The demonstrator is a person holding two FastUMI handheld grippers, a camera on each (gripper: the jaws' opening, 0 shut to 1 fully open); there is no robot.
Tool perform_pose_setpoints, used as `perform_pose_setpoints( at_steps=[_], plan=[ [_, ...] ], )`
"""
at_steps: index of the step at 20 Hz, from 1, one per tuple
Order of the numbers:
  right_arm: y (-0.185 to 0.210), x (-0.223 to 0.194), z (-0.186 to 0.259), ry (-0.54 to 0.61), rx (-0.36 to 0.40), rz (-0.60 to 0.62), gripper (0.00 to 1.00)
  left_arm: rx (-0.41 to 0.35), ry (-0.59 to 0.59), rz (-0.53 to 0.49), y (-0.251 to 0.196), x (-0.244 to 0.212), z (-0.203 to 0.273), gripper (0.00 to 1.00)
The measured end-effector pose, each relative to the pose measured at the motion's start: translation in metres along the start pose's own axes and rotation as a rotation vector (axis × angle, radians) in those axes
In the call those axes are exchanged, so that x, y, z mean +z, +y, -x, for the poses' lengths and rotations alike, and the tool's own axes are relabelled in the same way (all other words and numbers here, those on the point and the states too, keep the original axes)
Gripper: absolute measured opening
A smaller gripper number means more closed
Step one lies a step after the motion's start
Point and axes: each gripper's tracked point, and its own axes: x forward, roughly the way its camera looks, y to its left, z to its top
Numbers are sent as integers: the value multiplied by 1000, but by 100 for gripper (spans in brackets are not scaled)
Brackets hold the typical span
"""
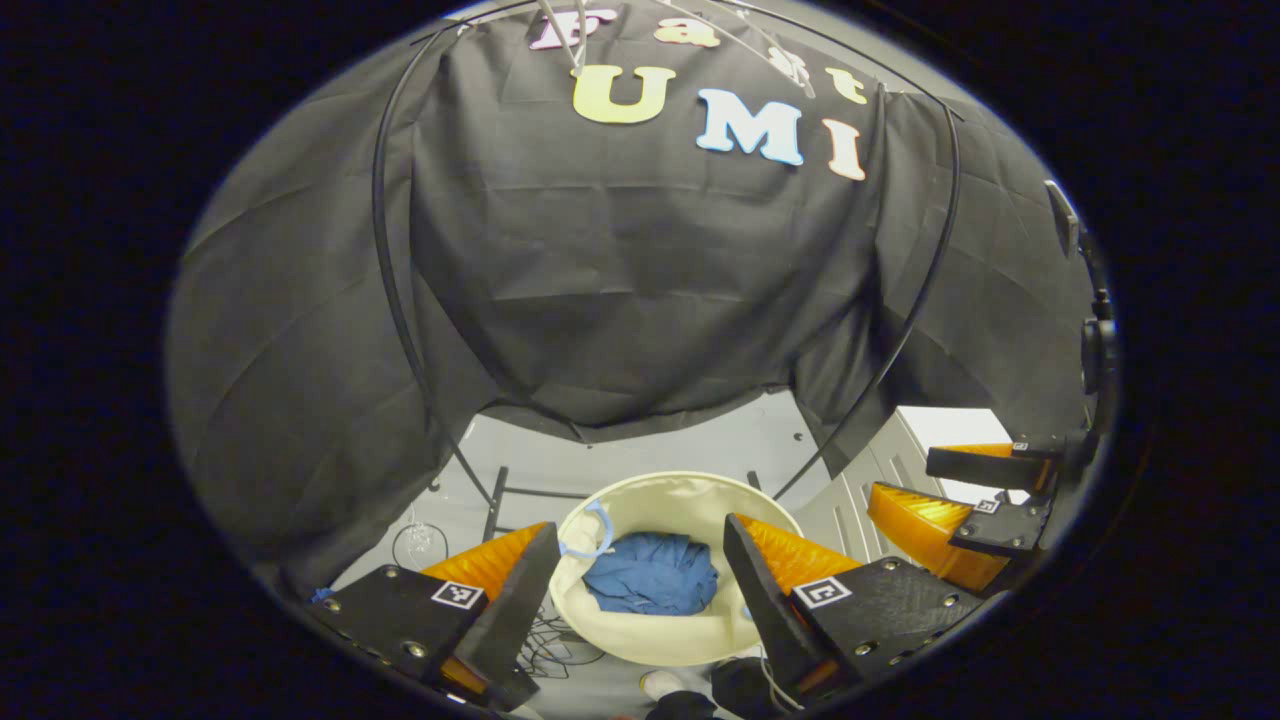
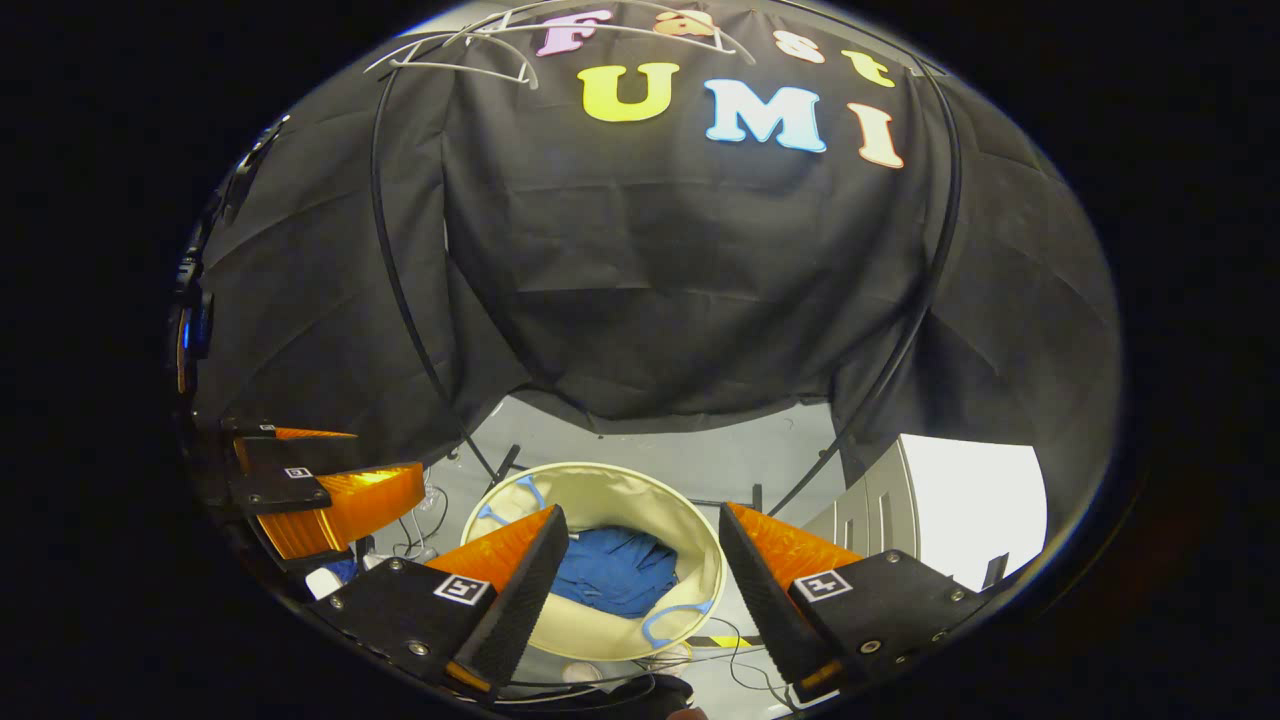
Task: Grasp the clothes on the hanger with both hands and then place them into the laundry hamper below.
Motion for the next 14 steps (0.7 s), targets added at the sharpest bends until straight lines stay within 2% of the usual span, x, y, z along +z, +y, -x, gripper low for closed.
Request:
perform_pose_setpoints(
  at_steps=[7,11,14],
  plan=[
    [-35,83,61,-222,-68,-32,94,12,-309,-44,-8,115,64,95],
    [-69,128,109,-377,-130,5,94,35,-469,-42,-24,155,121,95],
    [-86,145,154,-452,-147,2,93,41,-571,-32,-36,188,164,95]
  ],
)
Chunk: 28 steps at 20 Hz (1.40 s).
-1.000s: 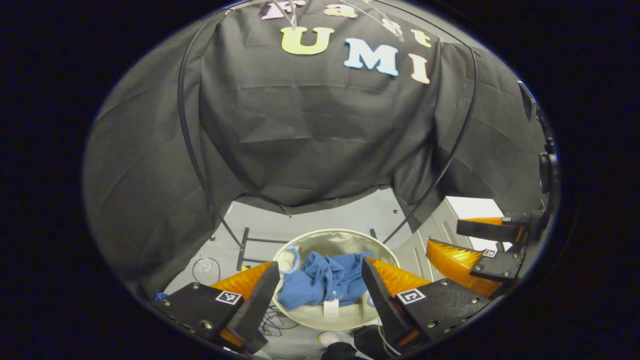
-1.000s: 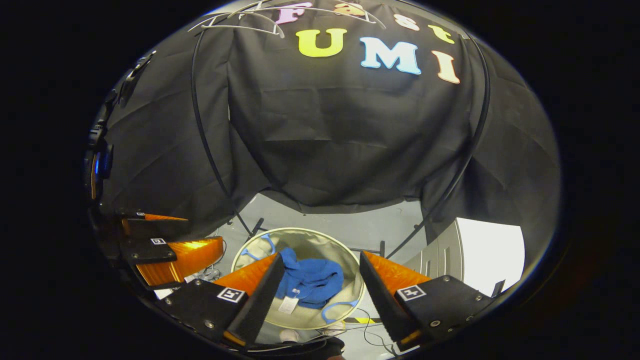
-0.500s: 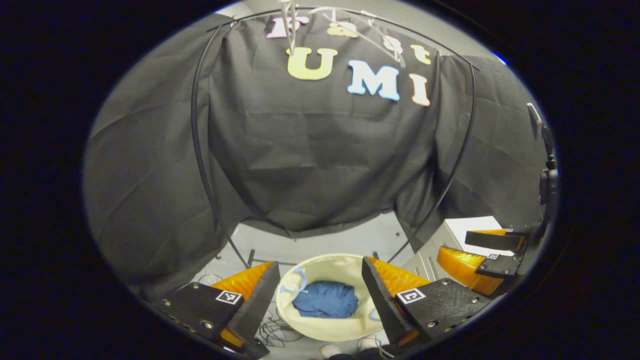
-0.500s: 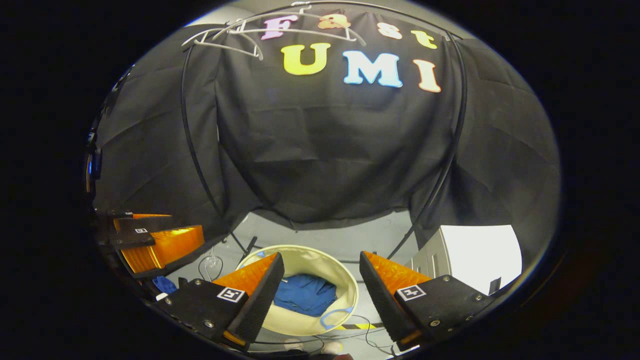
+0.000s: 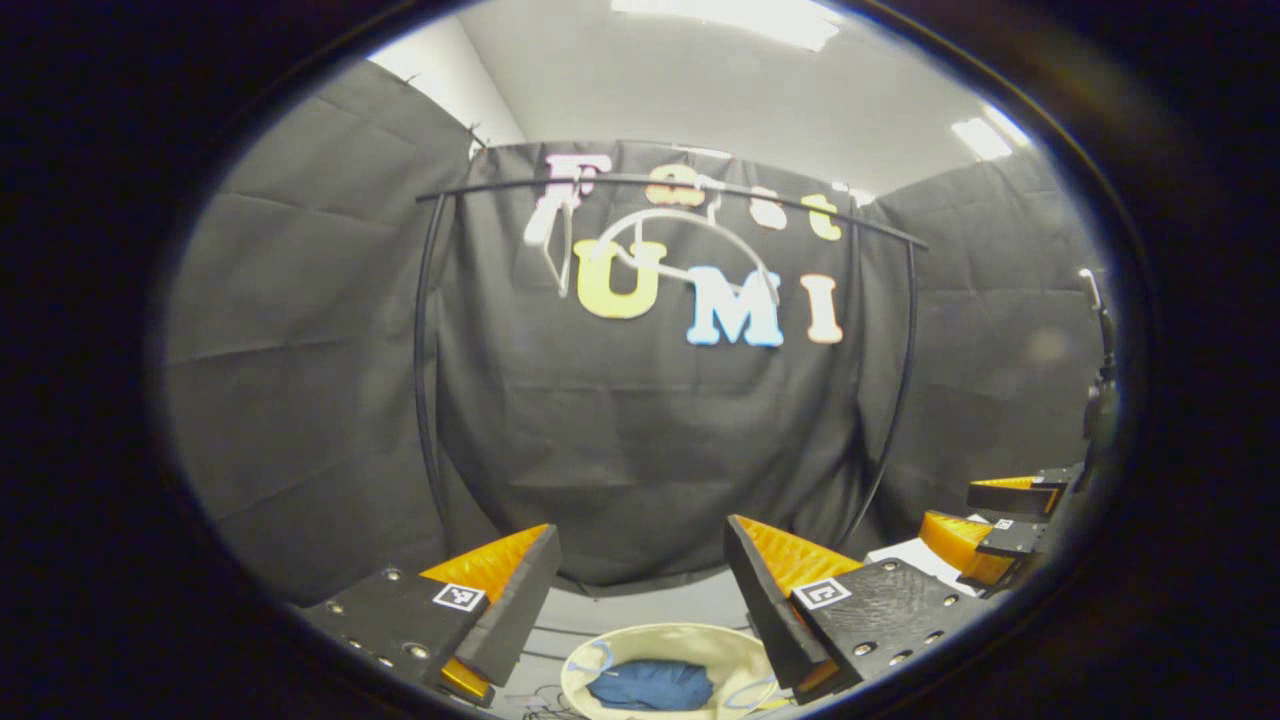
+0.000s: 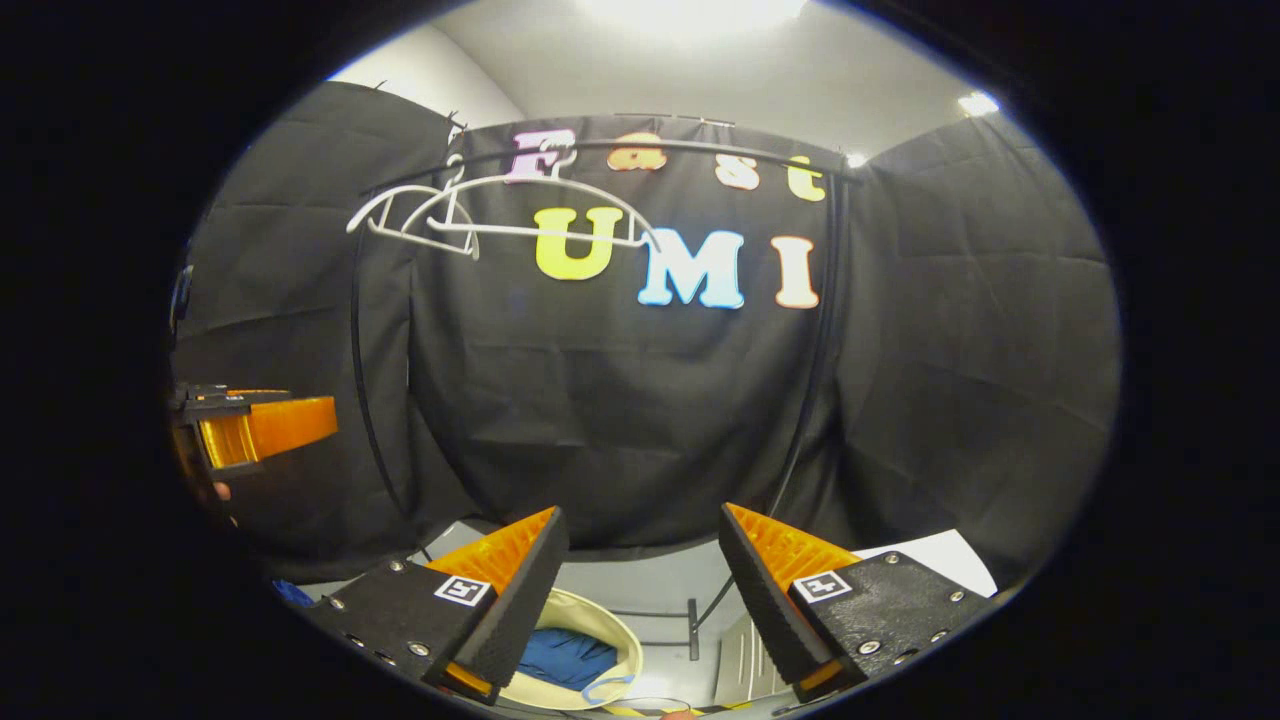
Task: Grasp the clothes on the hanger with both hands and then place them into the laundry hamper below.
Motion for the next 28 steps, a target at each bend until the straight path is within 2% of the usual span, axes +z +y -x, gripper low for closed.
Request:
perform_pose_setpoints(
  at_steps=[6,13,18,23,28],
  plan=[
    [-39,52,63,-97,-15,-9,93,37,-115,-34,-16,65,54,94],
    [-77,93,128,-229,-50,-24,93,24,-218,-77,-49,119,113,94],
    [-93,109,163,-304,-80,-19,92,8,-234,-70,-57,127,147,94],
    [-100,112,180,-332,-91,-41,93,38,-242,-87,-54,126,172,94],
    [-103,105,185,-331,-91,-67,93,52,-239,-97,-52,127,173,95]
  ],
)
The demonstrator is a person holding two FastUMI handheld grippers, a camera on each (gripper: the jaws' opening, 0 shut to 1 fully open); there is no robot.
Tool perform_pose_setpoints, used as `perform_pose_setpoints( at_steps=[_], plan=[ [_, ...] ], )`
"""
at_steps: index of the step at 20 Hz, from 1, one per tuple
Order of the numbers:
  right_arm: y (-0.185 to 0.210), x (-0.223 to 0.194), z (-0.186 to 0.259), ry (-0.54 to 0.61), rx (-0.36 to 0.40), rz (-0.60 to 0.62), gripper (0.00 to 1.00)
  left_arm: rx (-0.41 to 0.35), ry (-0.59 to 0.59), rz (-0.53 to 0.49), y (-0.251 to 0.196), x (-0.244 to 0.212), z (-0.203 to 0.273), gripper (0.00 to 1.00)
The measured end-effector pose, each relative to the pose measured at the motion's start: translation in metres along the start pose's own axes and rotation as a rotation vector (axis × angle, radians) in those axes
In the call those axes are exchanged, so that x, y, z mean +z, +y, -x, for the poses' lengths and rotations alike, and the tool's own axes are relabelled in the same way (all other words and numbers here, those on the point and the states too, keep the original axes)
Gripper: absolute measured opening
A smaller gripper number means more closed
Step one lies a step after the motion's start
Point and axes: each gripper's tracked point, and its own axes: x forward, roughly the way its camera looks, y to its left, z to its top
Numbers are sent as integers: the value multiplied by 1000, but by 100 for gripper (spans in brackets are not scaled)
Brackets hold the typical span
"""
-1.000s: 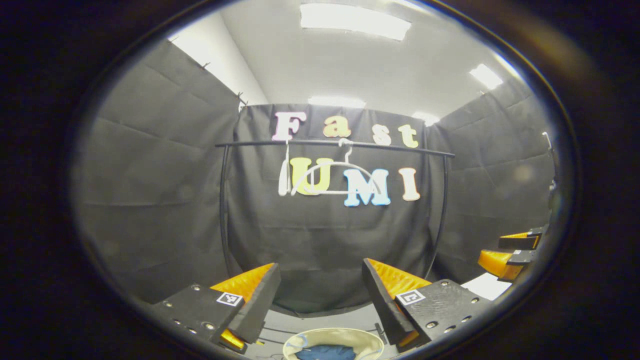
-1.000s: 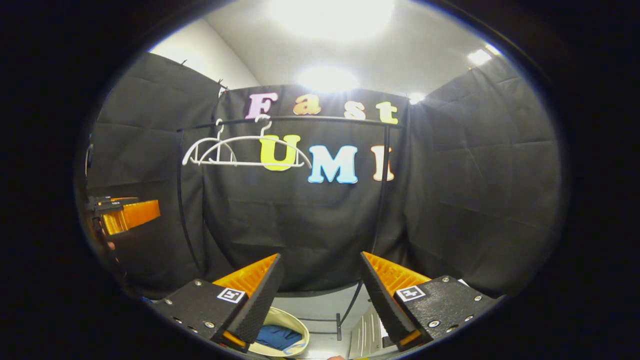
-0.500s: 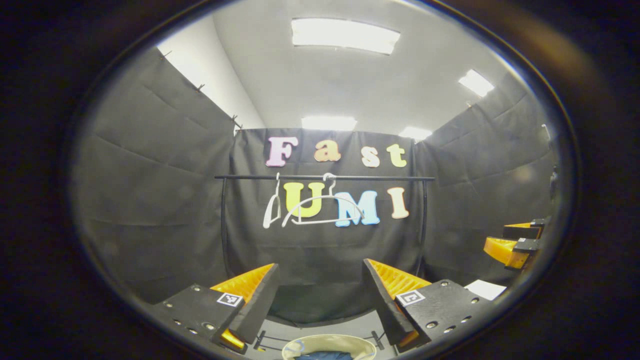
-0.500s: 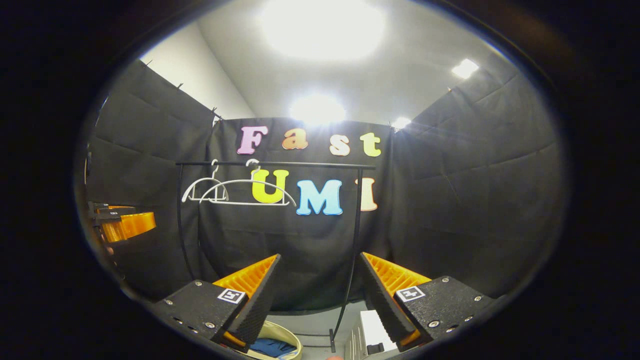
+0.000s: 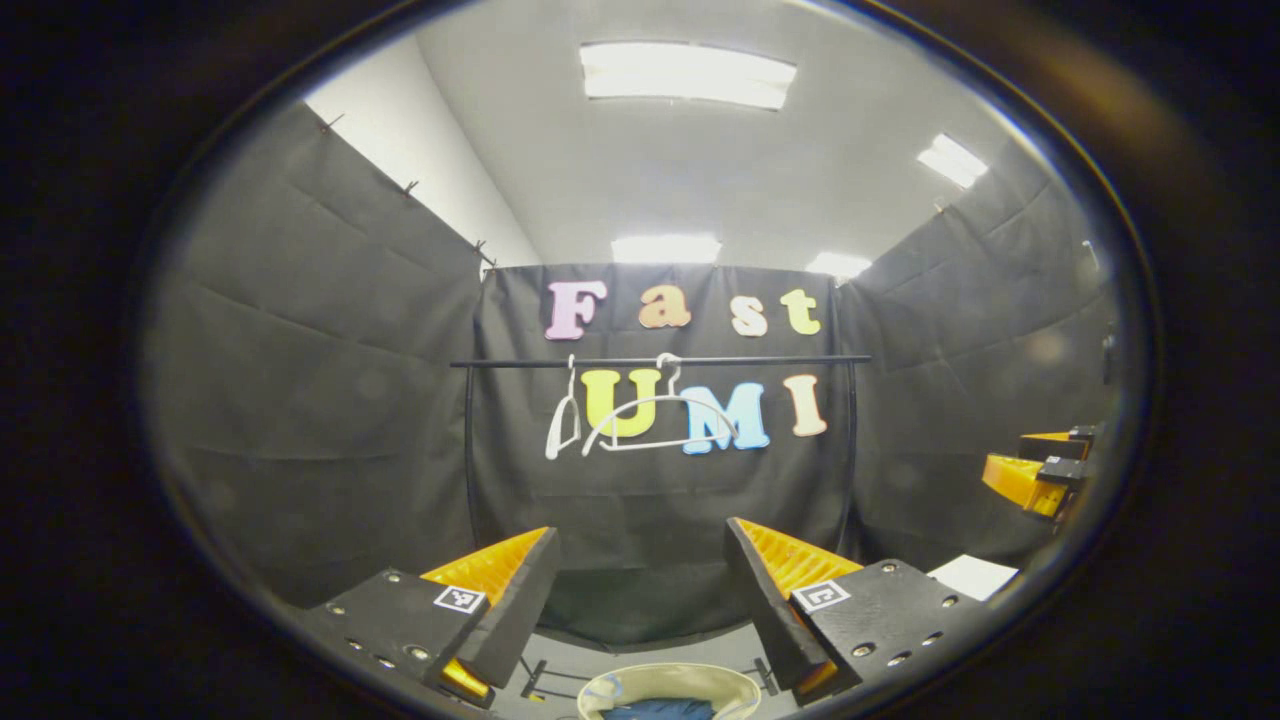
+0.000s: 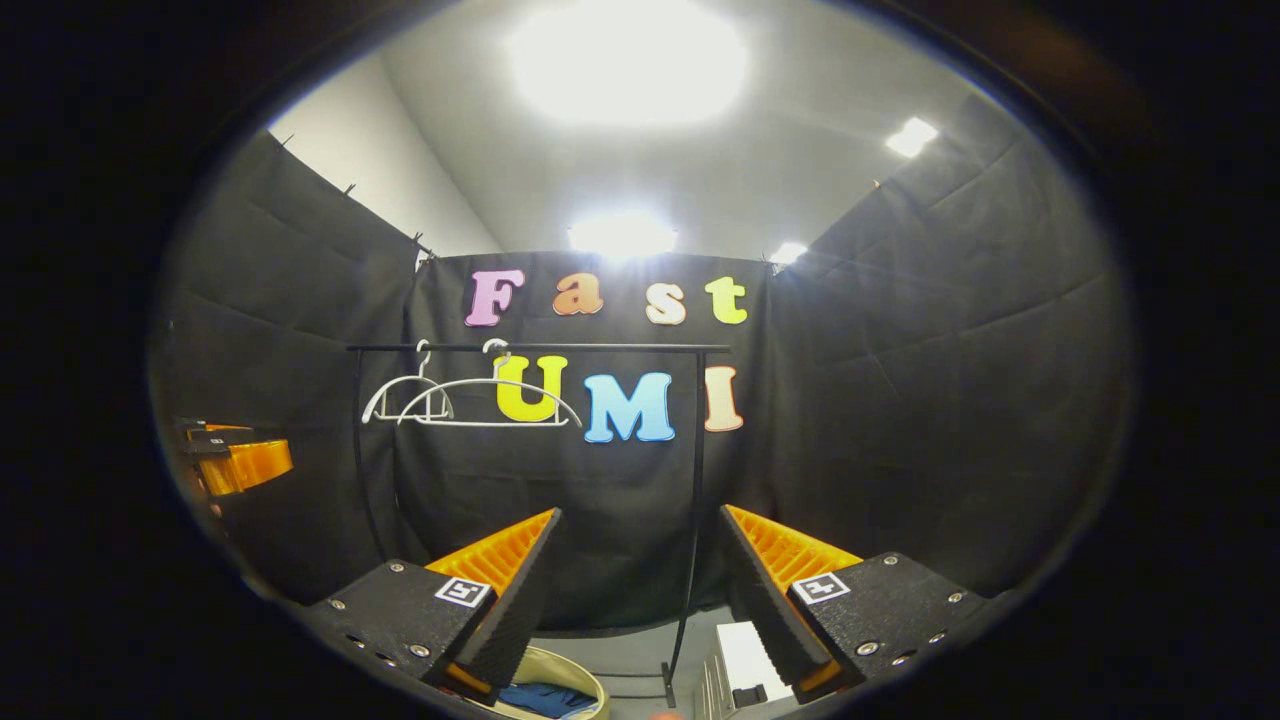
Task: Grasp the clothes on the hanger with both hands and then place them into the laundry hamper below.
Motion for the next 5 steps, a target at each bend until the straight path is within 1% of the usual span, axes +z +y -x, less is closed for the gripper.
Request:
perform_pose_setpoints(
  at_steps=[5],
  plan=[
    [-1,-1,3,-5,-9,0,93,-1,-12,-16,1,4,3,94]
  ],
)
